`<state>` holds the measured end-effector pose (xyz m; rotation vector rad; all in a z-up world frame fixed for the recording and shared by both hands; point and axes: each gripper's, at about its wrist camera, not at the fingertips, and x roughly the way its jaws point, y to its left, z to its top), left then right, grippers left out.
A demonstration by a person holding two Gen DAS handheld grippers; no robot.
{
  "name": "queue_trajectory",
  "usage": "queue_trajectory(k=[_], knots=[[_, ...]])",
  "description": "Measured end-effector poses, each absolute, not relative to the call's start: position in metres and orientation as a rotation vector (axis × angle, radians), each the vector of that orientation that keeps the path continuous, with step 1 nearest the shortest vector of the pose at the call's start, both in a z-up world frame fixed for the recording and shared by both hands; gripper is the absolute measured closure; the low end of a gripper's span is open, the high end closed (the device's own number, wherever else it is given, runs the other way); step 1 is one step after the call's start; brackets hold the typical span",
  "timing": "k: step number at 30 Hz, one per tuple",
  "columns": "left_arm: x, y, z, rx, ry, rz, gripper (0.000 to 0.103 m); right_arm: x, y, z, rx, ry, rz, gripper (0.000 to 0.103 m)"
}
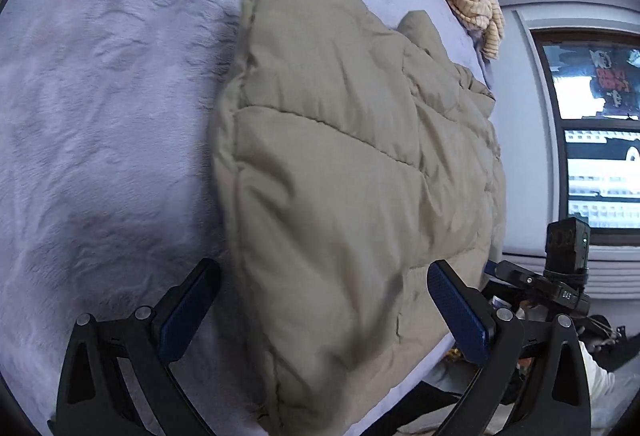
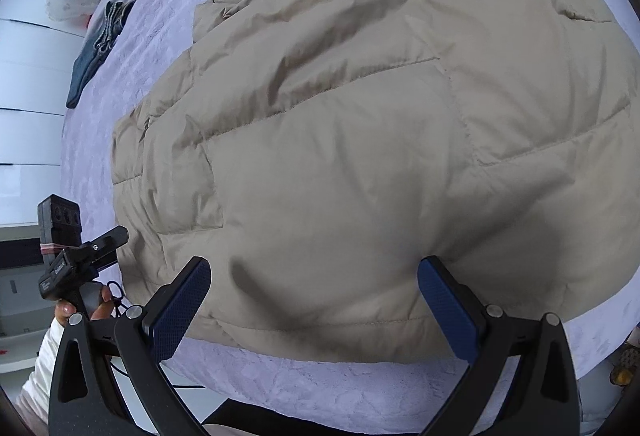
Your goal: Fold large clothes
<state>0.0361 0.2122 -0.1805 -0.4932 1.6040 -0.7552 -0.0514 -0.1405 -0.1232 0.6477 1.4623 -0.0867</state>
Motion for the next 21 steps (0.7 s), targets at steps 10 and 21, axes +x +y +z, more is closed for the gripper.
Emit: queue_trajectory(k=[10,21], knots=[[0.058,0.155,-0.203,-0.467,1.68,-0.902,0.0,-0.046,-0.136,-0.127,0.61,1.492,-0.096,0.0],[0.052,0.15,-0.178,-0.514,1.619,-1.008,0.072,-0.043,-0.149,-0.113,0.67,1.44,-0.098,0.0]])
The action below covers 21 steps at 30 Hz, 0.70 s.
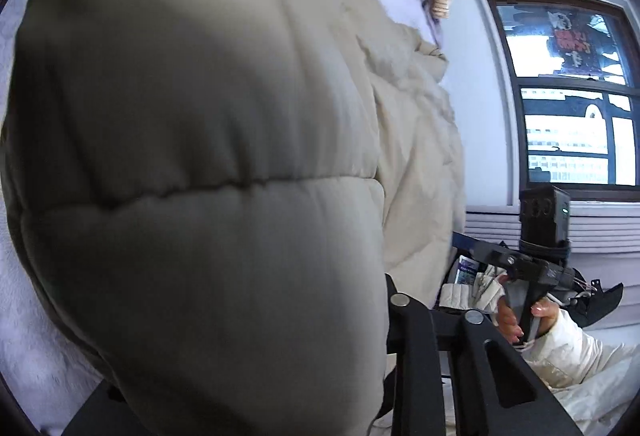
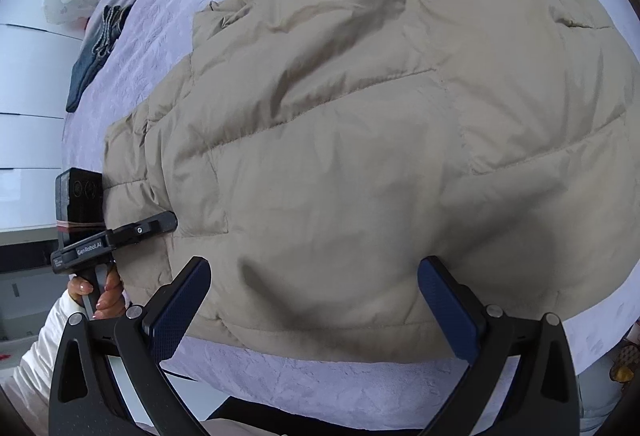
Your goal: Fold large clothes
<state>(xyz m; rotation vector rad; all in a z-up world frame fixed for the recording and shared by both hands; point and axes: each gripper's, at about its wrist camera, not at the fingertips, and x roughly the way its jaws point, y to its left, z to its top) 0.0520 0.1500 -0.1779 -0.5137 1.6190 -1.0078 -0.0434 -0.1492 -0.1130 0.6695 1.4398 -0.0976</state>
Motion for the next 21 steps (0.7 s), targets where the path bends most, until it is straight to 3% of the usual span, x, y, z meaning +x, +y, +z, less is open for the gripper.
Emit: queue_trajectory(k=[4,5,6,7,8,21], knots=[[0.048,0.145,-0.146,-0.554,1.572,-1.048,0.072,-0.037,-0.161,-0.105,0.679,1.366,-0.122,0.001],[0.046,0.143,-0.138,-0.564,1.565,-1.055,0.072,-0.035,-0.165,-0.105,0.685,1.346,-0.125,0.012],[0.045,0.14,-0.129,-0.571,1.557,-1.06,0.072,-0.032,-0.168,-0.106,0.692,1.334,-0.127,0.041],[0.043,0.136,-0.121,-0.572,1.551,-1.064,0.072,-0.028,-0.171,-0.109,0.7,1.334,-0.137,0.062],[0.042,0.132,-0.113,-0.57,1.546,-1.067,0.072,-0.025,-0.174,-0.114,0.707,1.335,-0.146,0.097],[0.006,0.006,-0.027,-0.461,1.552,-0.947,0.072,0.02,-0.208,-0.186,0.852,1.327,0.072,0.103]])
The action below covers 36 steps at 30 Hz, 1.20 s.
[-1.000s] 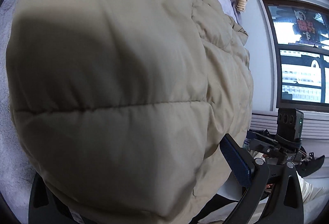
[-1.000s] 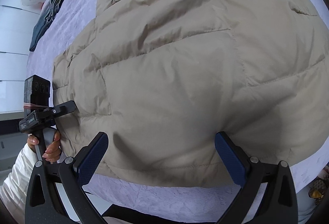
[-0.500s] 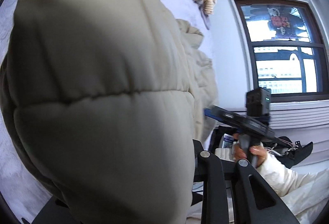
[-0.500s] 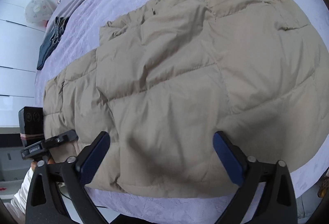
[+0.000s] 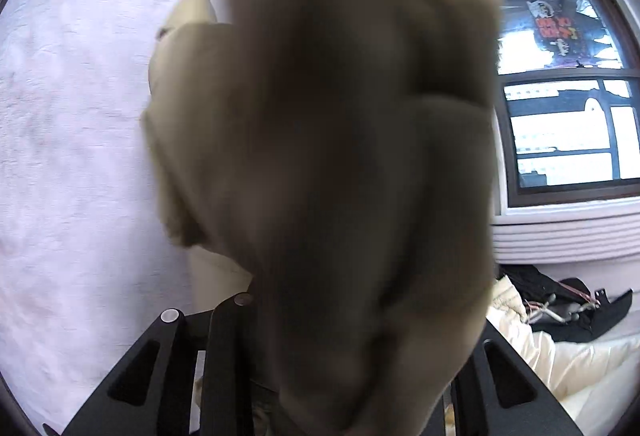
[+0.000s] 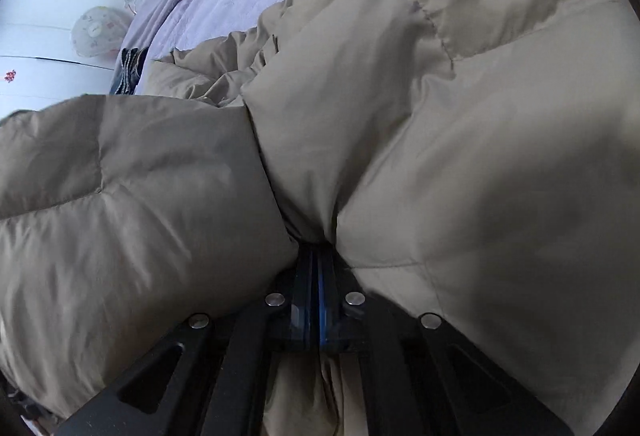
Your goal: Fold large clothes
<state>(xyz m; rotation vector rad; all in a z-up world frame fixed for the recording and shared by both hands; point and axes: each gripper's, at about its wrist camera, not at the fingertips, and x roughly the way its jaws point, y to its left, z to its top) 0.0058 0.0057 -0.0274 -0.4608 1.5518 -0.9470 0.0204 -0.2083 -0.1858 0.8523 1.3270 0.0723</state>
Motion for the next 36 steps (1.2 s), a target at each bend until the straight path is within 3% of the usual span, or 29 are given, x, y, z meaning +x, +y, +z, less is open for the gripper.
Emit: queue_trajectory(k=[5,8,10,12,14,19,20,22,23,25,26,27,31,36], knots=[[0.004,-0.059,-0.017,-0.385,1.576,-0.891,0.07,0.021,-0.224,-0.197,0.94,1.347,0.137,0.103],[0.006,-0.085,-0.012,-0.349,1.589,-0.922,0.054,0.007,-0.247,-0.179,0.952,1.314,0.144,0.103],[0.006,-0.108,-0.013,-0.287,1.597,-0.948,0.053,-0.011,-0.268,-0.163,0.948,1.277,0.136,0.102],[0.004,-0.128,-0.016,-0.271,1.602,-1.005,0.031,-0.033,-0.291,-0.148,0.95,1.239,0.1,0.1],[0.004,-0.145,-0.021,-0.275,1.605,-1.047,0.025,-0.055,-0.312,-0.141,0.987,1.202,0.057,0.1],[0.006,-0.192,-0.048,-0.281,1.607,-1.151,0.024,-0.114,-0.342,-0.128,1.021,1.158,-0.069,0.1],[0.002,-0.198,-0.053,-0.278,1.612,-1.154,0.018,-0.126,-0.344,-0.124,1.017,1.154,-0.091,0.1],[-0.002,-0.19,-0.062,-0.273,1.611,-1.141,0.017,-0.148,-0.344,-0.113,0.996,1.152,-0.128,0.099],[-0.012,-0.2,-0.066,-0.256,1.608,-1.135,0.017,-0.159,-0.343,-0.105,0.989,1.145,-0.134,0.092],[-0.025,-0.213,-0.061,-0.219,1.594,-1.127,0.017,-0.177,-0.336,-0.086,0.979,1.102,-0.102,0.061],[-0.014,-0.213,-0.069,-0.205,1.59,-1.125,0.017,-0.182,-0.331,-0.077,0.977,1.074,-0.07,0.035],[-0.015,-0.216,-0.067,-0.189,1.585,-1.125,0.017,-0.187,-0.324,-0.067,0.975,1.048,-0.026,0.029],[-0.005,-0.236,-0.077,-0.132,1.568,-1.114,0.017,-0.18,-0.291,-0.052,0.96,1.041,0.126,0.028],[-0.016,-0.256,-0.038,-0.056,1.448,-1.102,0.017,-0.141,-0.277,-0.076,0.865,1.128,-0.022,0.028]])
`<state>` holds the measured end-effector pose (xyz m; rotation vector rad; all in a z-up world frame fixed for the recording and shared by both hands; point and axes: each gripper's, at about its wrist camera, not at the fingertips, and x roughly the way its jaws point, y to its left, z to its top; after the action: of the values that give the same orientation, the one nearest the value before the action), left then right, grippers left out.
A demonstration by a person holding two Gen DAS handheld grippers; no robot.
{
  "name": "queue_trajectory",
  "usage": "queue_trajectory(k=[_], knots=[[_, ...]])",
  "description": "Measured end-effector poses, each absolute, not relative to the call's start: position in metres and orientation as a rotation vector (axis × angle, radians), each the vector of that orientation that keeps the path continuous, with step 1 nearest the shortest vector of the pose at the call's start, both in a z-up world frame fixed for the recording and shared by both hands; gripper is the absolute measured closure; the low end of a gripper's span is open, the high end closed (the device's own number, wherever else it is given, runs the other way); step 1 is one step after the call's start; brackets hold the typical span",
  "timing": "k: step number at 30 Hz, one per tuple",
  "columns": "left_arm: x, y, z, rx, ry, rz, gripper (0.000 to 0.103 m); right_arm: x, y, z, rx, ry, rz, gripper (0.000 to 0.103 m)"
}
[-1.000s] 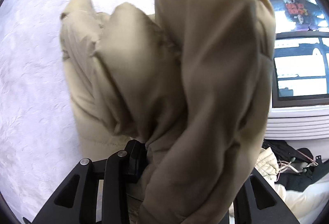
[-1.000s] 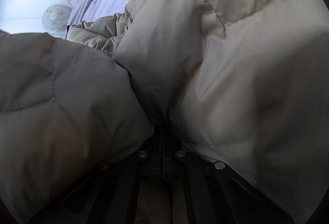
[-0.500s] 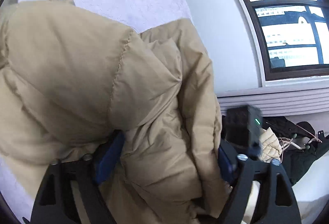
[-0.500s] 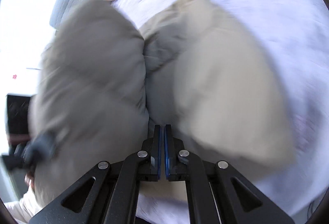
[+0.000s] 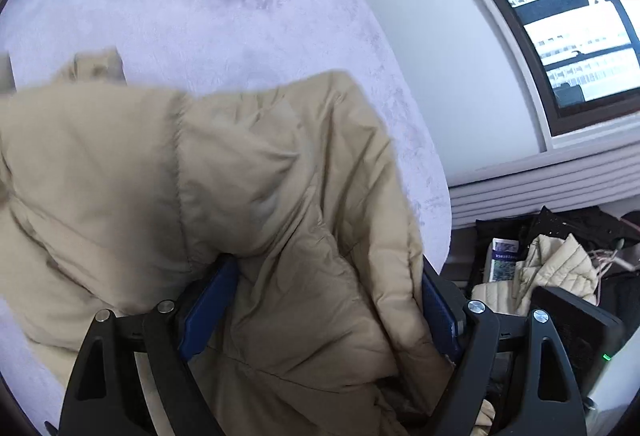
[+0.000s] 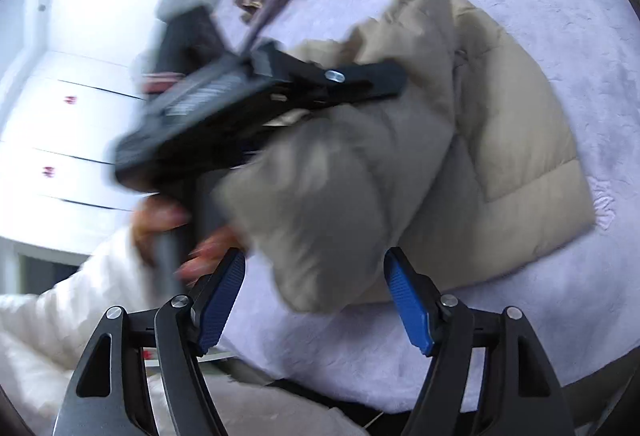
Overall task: Fold large clothes
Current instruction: 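Fold the lifted bundle over onto itself and lower it with both tools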
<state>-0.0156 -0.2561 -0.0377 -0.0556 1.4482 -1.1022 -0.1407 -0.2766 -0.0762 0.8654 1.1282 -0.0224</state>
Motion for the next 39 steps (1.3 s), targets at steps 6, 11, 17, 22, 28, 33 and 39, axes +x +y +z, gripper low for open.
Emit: queue_trajectory(k=[6,11,17,22,28,33,39], knots=[[0.013,-0.183,0.004,0.006,1.159,-0.881,0.017,-0.147,-0.295,-0.077,0.777,1.097,-0.196,0.092],[0.053,-0.161,-0.04,-0.003,1.194,-0.703,0.017,-0.173,-0.286,-0.06,0.618,1.069,-0.225,0.094],[0.047,-0.209,-0.067,0.055,1.153,-0.739,0.017,-0.193,-0.328,-0.063,0.615,1.079,-0.327,0.094],[0.027,-0.268,-0.071,0.146,1.132,-0.817,0.017,-0.211,-0.355,-0.096,0.677,1.118,-0.409,0.094],[0.015,-0.292,-0.085,0.194,1.137,-0.835,0.017,-0.227,-0.376,-0.151,0.818,1.168,-0.383,0.091],[0.021,-0.291,-0.091,0.175,1.16,-0.821,0.017,-0.24,-0.397,-0.131,0.906,1.172,-0.333,0.072],[0.024,-0.29,-0.094,0.156,1.172,-0.823,0.017,-0.232,-0.42,-0.073,0.847,1.02,-0.278,0.051]])
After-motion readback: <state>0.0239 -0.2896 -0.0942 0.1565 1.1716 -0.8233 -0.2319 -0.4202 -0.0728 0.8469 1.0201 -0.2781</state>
